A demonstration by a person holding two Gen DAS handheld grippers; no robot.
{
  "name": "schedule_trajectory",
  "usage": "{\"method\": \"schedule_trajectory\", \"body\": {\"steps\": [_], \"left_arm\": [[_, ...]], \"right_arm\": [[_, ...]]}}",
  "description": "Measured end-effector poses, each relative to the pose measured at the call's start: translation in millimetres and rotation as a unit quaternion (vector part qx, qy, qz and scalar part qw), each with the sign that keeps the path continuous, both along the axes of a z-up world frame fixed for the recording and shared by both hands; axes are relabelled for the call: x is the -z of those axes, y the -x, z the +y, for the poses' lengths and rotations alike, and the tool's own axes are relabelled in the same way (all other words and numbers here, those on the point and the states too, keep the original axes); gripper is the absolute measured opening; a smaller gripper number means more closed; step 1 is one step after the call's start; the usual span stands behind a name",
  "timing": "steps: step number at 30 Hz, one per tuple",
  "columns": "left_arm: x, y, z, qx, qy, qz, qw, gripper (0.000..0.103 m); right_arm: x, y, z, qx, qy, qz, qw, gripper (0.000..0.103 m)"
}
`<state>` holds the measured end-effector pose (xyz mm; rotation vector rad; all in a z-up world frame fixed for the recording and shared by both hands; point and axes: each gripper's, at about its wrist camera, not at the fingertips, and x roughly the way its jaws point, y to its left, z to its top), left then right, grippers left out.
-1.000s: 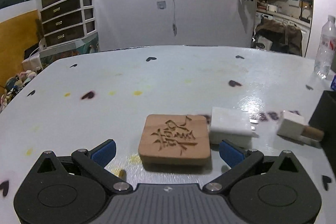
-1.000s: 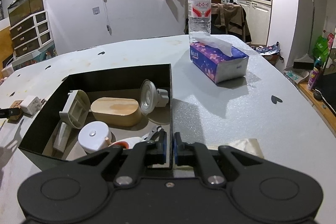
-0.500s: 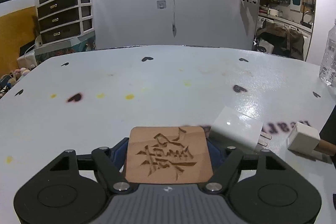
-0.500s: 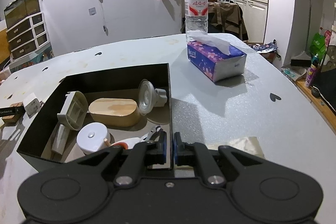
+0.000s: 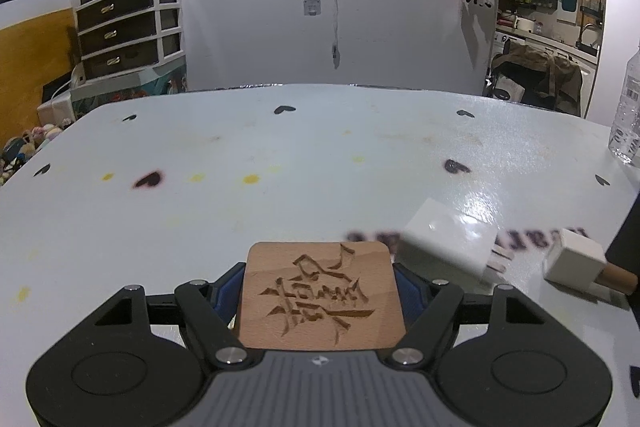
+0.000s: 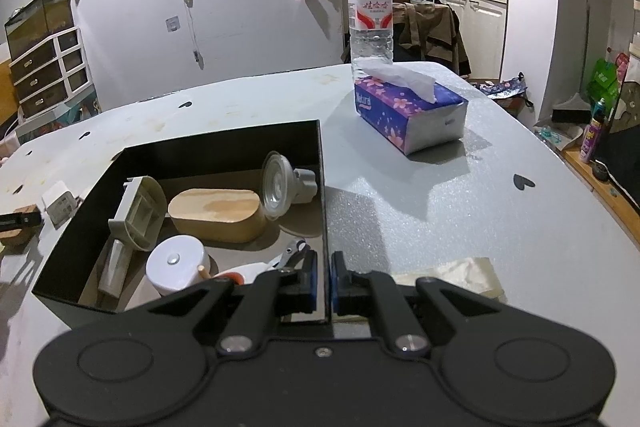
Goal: Organize rigid objects
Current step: 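Carry the wooden block with the left gripper into the black box and release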
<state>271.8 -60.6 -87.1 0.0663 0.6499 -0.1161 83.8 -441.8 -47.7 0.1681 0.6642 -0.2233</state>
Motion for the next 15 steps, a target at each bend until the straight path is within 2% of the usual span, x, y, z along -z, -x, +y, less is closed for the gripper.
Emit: {"method": "schedule_trajectory", "body": {"steps": [3,7,11,15], "left_arm": [[-9,23,0,-0.002,0.01,-0.018,0.9998,0.075],[-25,58,-2,0.021,0.047,-0.037,0.998,0.075],[-47,90,-19,0.071,0.071,-0.056,0.9934,0.075],[-73,116,-53,0.149,0.107,-0.073,0.9802,0.075]], "right_arm": [[1,2,-2,-0.003,-0.004,-0.005,1.0,0.007],[1,3,-3,-0.004,-0.006,-0.007,1.0,0.007],[0,4,-2,-0.002,-0.006,-0.011,1.0,0.006],[0,5,-3,-0.001,-0.007,-0.014,1.0,0.005]]}}
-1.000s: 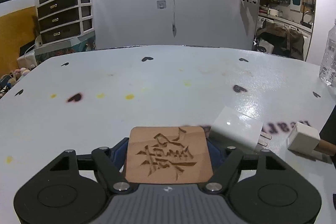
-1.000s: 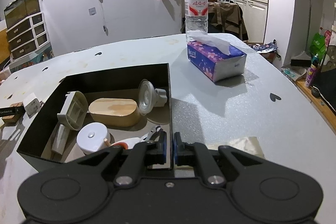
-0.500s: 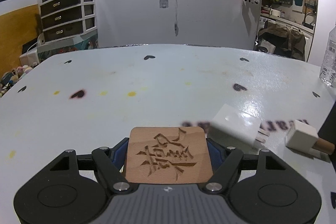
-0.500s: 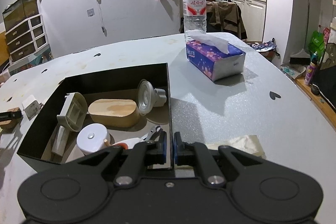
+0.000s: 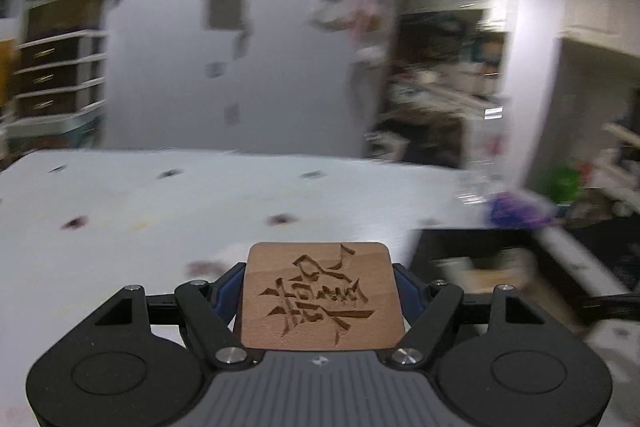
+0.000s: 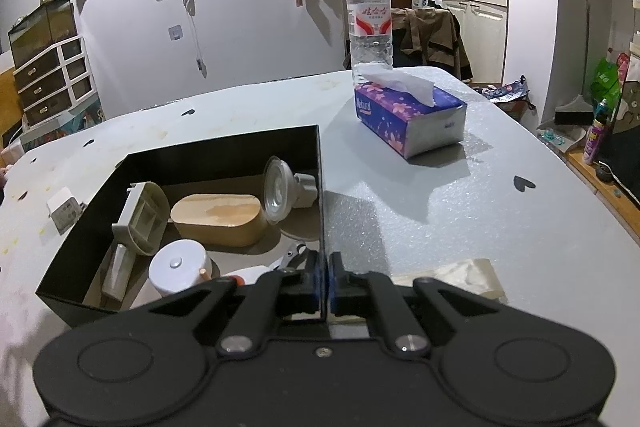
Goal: Organize rigid objects
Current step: 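Carry the wooden block with the left gripper into the black box and release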
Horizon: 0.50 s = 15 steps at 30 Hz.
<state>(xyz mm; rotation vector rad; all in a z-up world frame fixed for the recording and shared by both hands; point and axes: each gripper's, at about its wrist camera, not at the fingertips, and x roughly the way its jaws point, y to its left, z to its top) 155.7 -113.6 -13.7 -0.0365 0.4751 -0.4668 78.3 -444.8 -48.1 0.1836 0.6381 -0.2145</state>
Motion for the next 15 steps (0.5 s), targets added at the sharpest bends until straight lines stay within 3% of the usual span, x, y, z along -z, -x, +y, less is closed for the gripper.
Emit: {"method": "schedule_trajectory", "body": {"steps": [5,9,12,15], "left_arm": [[-12,15,-63,0.109,0.001,-0.004,0.994,0.075],[-5,9,-116,0.179,-0.001,0.051,0.9824,0.075],[6,-2,-147,0.195,-0.001,0.09,0.9767,0.075],[19,-21,-169,0.184,0.018,0.158,0.97,0.075]], "right_arm": [[0,0,0,-0.001,0.0,0.0,1.0,0.005],[0,0,-2,-0.001,-0.003,0.0,1.0,0.005],[0,0,-2,-0.001,-0.003,0.0,1.0,0.005],[0,0,-2,0.0,-0.004,-0.001,1.0,0.005]]}}
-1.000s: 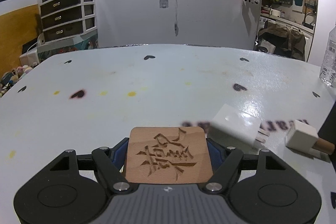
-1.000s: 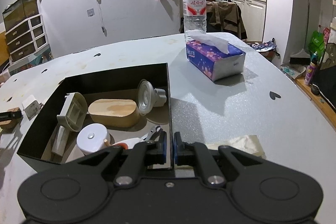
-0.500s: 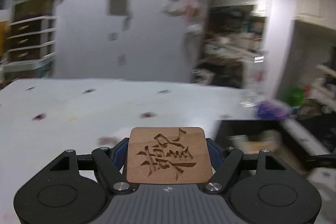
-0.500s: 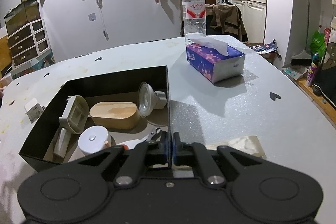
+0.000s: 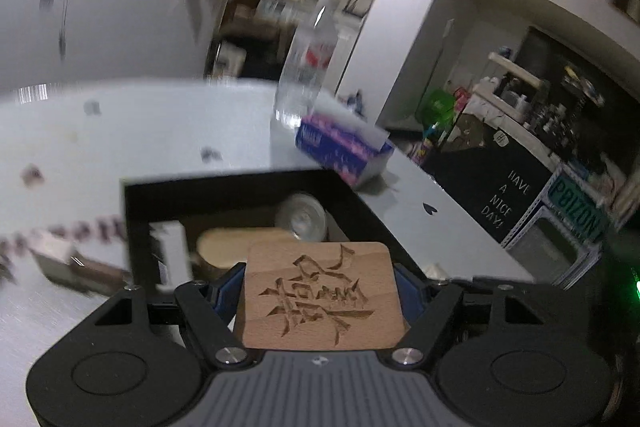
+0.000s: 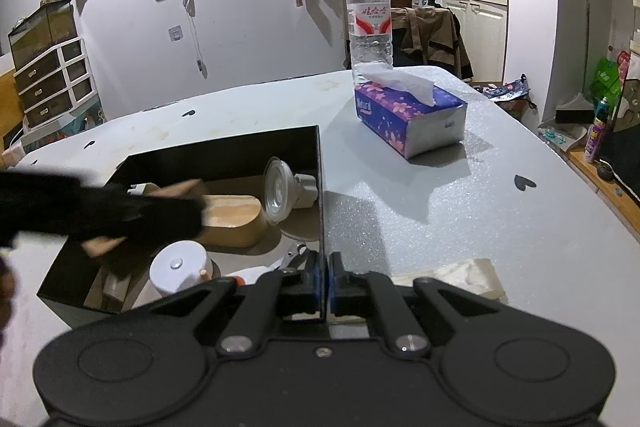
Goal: Organize rigid objects
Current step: 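Carry the wooden block with the left gripper into the black box and release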
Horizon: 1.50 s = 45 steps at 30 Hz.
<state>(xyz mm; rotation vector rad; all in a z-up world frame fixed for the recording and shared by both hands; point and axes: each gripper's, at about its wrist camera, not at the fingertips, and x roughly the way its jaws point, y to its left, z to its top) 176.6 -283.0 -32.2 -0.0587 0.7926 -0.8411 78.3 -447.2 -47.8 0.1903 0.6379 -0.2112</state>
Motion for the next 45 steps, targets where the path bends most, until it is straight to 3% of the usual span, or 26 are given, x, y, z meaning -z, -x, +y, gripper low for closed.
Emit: {"method": "schedule_trajectory", "body": {"steps": [3,14,18,21,37,45], "left_arm": [[9,-19,-17,-0.022,-0.004,0.036,0.9991,0.075],[35,-38,-50,-0.056,0.004,0.11,0.9923,0.075],[35,-35,-51,-0.066,0.009,0.102,0.9926,0.077],[33,-34,-51,-0.065,0.013,0.095,0.9932,0.091],[24,-27,-42,-0.053,0.009,0.095,0.994,0.092],[9,-10,-29,-0.048,0.015,0.061,0.9969,0.094]], "right_arm": [[0,0,-1,-0.001,-0.002,-0.002,1.0,0.005],[1,1,-2,-0.004,-0.006,-0.005,1.0,0.005],[1,1,-2,-0.004,-0.006,-0.005,1.0,0.005],[1,1,-2,-0.004,-0.007,-0.005,1.0,0.006],[1,1,-2,-0.004,-0.006,-0.005,1.0,0.006],[1,1,-1,-0.004,-0.009,-0.006,1.0,0.006]]}}
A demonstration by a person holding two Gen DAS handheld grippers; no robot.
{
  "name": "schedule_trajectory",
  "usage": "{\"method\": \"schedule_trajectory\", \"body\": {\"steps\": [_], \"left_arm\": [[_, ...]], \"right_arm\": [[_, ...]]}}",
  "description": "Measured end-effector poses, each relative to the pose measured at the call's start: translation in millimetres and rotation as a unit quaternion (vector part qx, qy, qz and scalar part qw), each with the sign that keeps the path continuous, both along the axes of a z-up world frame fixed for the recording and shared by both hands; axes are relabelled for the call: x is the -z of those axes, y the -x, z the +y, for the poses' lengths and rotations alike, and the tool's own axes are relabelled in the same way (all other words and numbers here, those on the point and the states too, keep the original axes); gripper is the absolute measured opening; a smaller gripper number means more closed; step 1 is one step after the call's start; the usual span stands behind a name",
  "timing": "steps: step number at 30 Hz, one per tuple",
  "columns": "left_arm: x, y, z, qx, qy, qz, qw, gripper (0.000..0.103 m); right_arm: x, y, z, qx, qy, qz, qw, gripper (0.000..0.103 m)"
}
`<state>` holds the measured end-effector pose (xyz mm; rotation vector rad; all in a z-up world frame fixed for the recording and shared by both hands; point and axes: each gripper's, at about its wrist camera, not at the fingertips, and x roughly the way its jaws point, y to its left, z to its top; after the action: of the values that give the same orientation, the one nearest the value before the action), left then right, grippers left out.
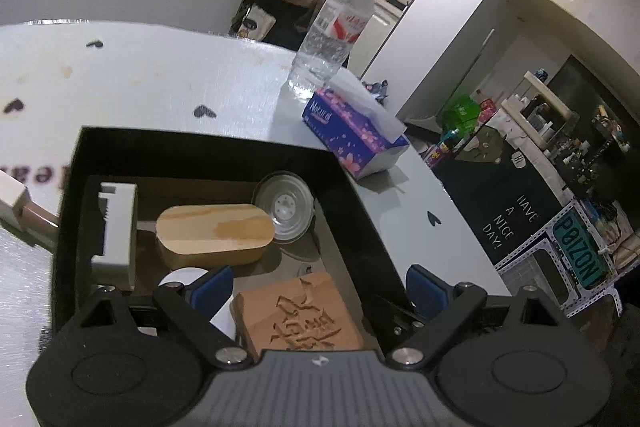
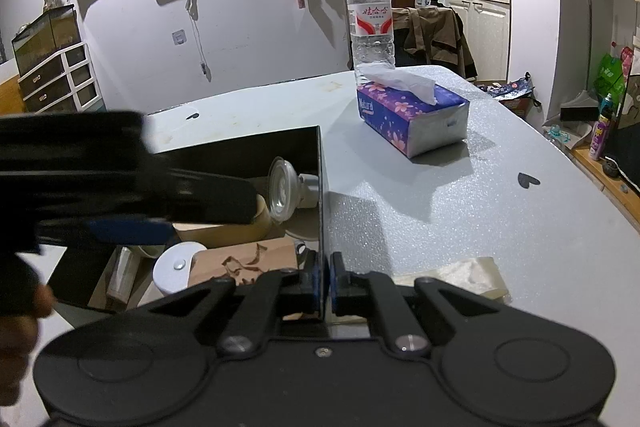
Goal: Organize rigid objects
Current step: 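Carry the wooden block with the left gripper into the black box and release, then move the left gripper to the white plug charger and grasp it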
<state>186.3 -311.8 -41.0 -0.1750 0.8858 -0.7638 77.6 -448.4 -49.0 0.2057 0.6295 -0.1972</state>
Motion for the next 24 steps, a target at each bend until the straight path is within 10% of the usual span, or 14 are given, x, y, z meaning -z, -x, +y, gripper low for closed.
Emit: {"method": "schedule_trajectory", "body": {"steps": [24], "left_arm": [[-24,53,127,-0.052,-0.038,-0.13,0.9895,0.103]], "right_arm": [[0,1,-1,0.001,0.0,-0.002,1.0,0.006]]}}
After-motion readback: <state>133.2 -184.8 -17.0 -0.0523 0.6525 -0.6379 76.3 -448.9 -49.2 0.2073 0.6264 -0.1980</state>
